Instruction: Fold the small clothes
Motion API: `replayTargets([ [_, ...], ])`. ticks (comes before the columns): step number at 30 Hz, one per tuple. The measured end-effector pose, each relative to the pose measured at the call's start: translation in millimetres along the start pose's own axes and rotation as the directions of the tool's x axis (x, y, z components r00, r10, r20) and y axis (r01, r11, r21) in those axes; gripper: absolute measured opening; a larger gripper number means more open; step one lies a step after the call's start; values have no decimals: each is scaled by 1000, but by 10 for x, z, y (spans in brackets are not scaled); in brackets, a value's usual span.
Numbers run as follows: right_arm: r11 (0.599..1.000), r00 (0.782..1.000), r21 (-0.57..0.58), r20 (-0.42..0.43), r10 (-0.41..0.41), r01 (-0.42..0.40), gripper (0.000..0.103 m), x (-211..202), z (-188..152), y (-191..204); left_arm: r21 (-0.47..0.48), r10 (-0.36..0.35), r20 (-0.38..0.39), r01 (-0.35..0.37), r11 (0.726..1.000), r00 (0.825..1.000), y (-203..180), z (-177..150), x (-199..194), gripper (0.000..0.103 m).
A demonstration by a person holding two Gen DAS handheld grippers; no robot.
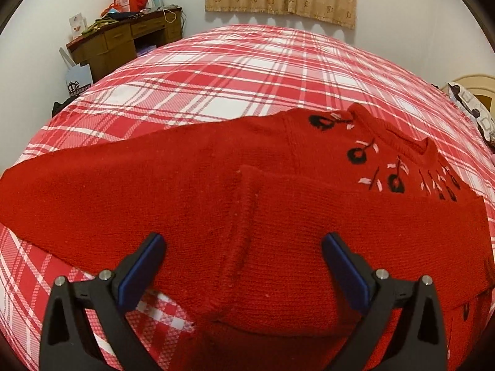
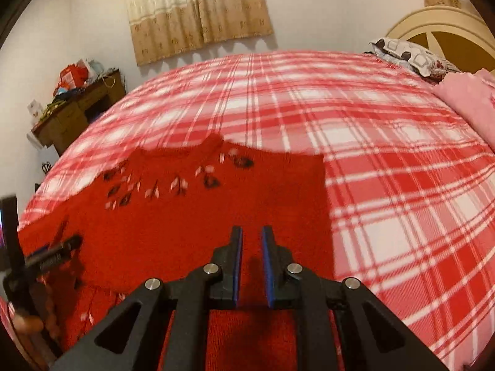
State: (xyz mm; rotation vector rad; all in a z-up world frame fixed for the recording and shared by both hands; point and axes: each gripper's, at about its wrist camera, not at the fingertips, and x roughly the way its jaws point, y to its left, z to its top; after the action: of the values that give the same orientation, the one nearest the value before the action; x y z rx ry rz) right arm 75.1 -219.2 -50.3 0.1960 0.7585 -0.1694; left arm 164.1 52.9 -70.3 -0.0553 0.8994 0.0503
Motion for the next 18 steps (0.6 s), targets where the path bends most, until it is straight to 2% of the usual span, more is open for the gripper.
replayTargets([
  [4, 999, 998, 53, -56, -9, 12, 12, 138, -187, -73, 0, 1, 0, -1, 1000, 1000, 0, 1, 4, 103],
  [11, 999, 1000, 26, -18, -23, 23, 13, 161, -279, -49, 8, -9, -8, 9, 1000, 1000, 64, -44, -84, 103],
  [15, 999, 1000, 48, -10, 5, -4, 14, 150, -263, -73, -53, -30, 17, 31, 998, 999, 387, -192, -317, 103],
  [18, 998, 999, 52, -3, 34, -34, 23, 146, -284, -82, -136, 5, 38, 0, 991, 999, 831, -276, -487, 103],
])
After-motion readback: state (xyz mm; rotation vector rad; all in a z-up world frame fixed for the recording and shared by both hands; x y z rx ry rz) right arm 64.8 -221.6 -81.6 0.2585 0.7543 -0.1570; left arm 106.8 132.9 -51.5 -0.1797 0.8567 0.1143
